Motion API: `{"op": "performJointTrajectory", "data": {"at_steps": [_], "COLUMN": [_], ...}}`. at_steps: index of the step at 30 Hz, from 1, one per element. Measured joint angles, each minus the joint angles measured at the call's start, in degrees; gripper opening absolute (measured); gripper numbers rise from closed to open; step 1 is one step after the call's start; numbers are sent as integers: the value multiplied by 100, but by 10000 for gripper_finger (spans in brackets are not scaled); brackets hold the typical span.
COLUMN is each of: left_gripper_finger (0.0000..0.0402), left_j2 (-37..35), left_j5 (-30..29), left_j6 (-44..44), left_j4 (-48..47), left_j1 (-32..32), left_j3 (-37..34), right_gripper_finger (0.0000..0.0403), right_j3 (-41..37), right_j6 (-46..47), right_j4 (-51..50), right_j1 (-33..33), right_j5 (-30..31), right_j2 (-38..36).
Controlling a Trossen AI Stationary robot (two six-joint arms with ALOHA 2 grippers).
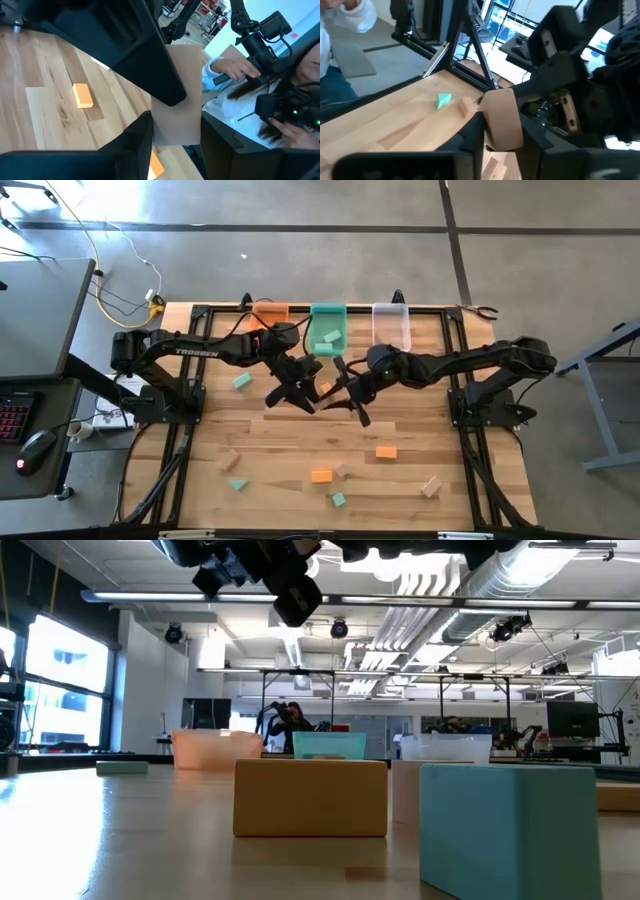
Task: Sort & place blocks by color
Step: Put the brown block into the transparent bin
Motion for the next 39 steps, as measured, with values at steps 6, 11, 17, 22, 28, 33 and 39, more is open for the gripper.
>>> {"op": "performJointTrajectory", "data": {"at_steps": [6,11,17,22,28,33,39], "left_gripper_finger": [131,155,191,216,217,216,216], "left_j2": [0,-9,-3,0,0,0,0], "left_j5": [-81,-690,-1411,-2456,-3623,-3823,-4071], "left_j6": [133,175,543,811,1075,1074,1305], "left_j4": [-6,91,-14,-433,-1084,-1347,-1901], "left_j1": [4,2,9,68,302,503,610], "left_j3": [-2,0,0,0,0,0,0], "right_gripper_finger": [35,35,35,35,35,35,35], "right_j3": [-1,-2,3,4,0,0,0], "right_j6": [-49,40,49,219,537,806,1232], "right_j4": [-95,-170,-651,-1402,-2132,-2700,-3252], "right_j1": [3,-12,-8,-10,-65,-252,-637], "right_j5": [-26,226,1086,1725,2571,3086,3955], "right_j2": [0,7,-2,1,7,4,2]}}
